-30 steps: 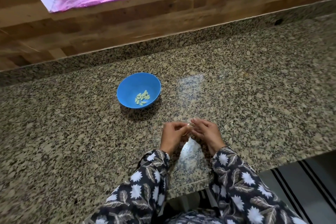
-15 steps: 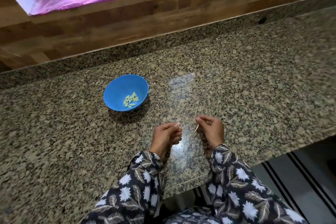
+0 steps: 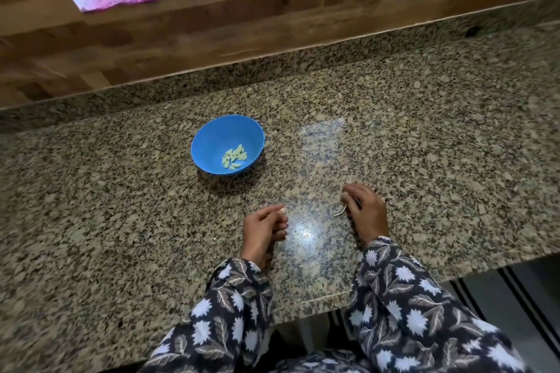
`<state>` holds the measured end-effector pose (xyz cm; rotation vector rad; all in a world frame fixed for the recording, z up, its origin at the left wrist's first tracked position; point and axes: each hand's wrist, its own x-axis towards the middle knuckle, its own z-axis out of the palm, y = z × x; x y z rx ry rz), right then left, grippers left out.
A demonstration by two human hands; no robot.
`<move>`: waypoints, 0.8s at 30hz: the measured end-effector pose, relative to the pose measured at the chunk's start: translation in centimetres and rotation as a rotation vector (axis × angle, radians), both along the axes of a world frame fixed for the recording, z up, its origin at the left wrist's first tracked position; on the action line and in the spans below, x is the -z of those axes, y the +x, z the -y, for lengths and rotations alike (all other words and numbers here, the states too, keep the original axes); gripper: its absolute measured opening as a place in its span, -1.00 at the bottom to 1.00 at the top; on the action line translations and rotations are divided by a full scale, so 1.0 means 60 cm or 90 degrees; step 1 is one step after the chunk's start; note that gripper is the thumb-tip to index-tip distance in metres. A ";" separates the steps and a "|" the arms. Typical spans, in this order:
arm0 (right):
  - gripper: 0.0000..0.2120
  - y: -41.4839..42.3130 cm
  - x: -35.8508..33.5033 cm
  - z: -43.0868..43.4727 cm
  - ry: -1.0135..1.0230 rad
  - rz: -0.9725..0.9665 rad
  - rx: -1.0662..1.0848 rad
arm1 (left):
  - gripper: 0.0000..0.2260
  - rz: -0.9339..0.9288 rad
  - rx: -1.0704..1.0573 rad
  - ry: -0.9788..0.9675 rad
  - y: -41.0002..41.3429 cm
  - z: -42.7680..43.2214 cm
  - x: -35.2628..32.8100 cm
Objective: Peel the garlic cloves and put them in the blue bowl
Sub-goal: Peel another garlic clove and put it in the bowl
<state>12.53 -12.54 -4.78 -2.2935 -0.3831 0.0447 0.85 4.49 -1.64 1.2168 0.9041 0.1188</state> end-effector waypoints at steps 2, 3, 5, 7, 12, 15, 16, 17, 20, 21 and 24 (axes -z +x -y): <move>-0.71 0.002 0.003 0.000 -0.011 -0.006 0.001 | -0.84 -0.005 0.004 0.017 -0.005 -0.008 0.002; -0.70 0.002 0.003 -0.002 -0.027 0.006 0.010 | -0.84 -0.008 0.006 0.025 -0.007 -0.010 0.002; -0.70 -0.005 -0.002 -0.009 -0.041 0.057 0.035 | -0.87 -0.017 0.007 0.055 -0.011 -0.016 0.004; -0.69 -0.029 -0.016 -0.027 -0.015 0.101 0.030 | -0.89 -0.033 0.014 0.104 -0.014 -0.022 0.008; -0.59 -0.112 -0.016 -0.086 -0.058 0.090 -0.238 | -0.90 -0.124 0.163 0.390 -0.019 -0.048 0.002; -0.47 -0.124 0.012 -0.088 -0.193 0.058 -0.327 | -0.91 -0.170 0.244 0.551 -0.017 -0.054 -0.013; -0.45 -0.125 0.024 -0.086 -0.233 0.070 -0.326 | -0.92 -0.164 0.261 0.582 -0.016 -0.054 -0.017; -0.44 -0.127 0.030 -0.083 -0.260 0.091 -0.320 | -0.93 -0.161 0.282 0.596 -0.016 -0.052 -0.022; -0.45 -0.127 0.034 -0.082 -0.276 0.112 -0.305 | -0.94 -0.157 0.344 0.590 -0.014 -0.051 -0.022; -0.45 -0.127 0.035 -0.083 -0.278 0.106 -0.309 | -0.95 -0.165 0.348 0.589 -0.014 -0.052 -0.022; -0.44 -0.126 0.030 -0.085 -0.266 0.101 -0.312 | -0.95 -0.189 0.373 0.640 -0.007 -0.048 -0.018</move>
